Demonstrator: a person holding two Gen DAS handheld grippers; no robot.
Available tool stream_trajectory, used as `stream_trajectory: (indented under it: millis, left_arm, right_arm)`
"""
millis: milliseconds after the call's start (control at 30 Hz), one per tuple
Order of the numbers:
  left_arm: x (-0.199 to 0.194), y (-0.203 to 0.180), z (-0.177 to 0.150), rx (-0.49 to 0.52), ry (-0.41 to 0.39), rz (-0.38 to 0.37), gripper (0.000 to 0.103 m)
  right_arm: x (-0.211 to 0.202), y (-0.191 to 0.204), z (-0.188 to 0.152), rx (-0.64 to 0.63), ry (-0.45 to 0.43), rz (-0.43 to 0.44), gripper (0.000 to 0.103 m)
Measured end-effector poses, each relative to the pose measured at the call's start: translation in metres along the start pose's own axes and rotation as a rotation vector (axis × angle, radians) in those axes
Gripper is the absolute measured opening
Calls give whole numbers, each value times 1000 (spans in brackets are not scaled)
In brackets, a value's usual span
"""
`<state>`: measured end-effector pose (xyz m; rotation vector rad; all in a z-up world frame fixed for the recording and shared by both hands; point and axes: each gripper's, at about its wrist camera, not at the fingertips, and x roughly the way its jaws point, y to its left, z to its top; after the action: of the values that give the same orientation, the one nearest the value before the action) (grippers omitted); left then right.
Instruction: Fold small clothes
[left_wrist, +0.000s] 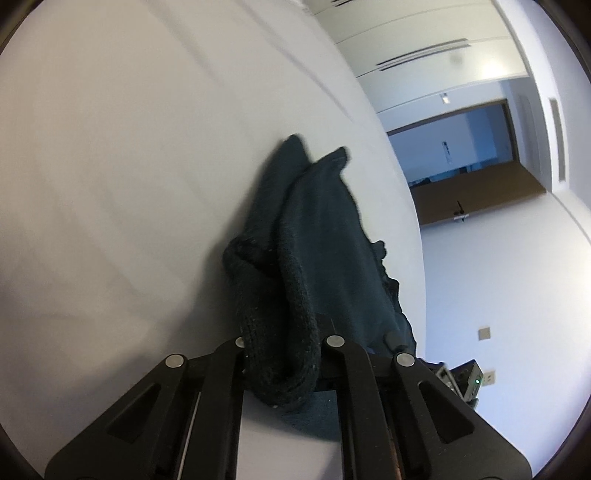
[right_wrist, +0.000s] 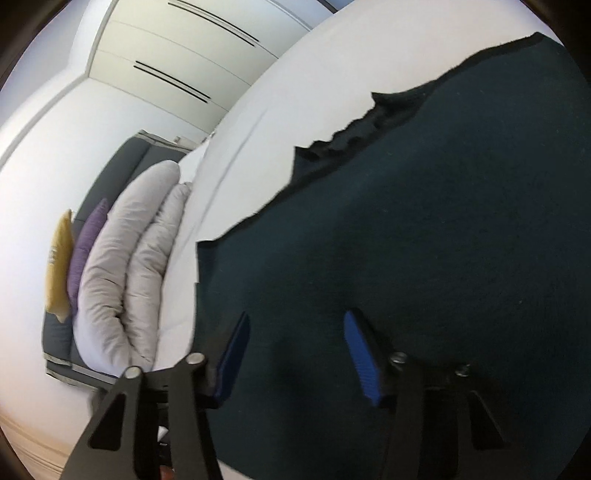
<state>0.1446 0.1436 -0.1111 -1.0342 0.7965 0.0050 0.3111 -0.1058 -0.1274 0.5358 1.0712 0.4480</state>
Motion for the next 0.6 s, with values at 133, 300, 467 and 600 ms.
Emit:
stream_trajectory:
  millis: [133, 300, 467, 600]
  left_arm:
    - [-7, -31, -5, 113, -41, 14, 7]
    - [3, -101, -19, 347, -77, 33, 7]
    - [32, -196, -90, 797, -76, 58, 7]
    - [82, -209, -140, 994, -70, 127, 7]
  right_arm:
    - [-1, -17, 2, 52, 10, -20, 5]
    - [0, -44, 4, 118, 37, 50, 0]
    - [-44, -49, 29, 156, -21, 194, 67]
    - [-84, -71, 56, 195, -111, 228, 91]
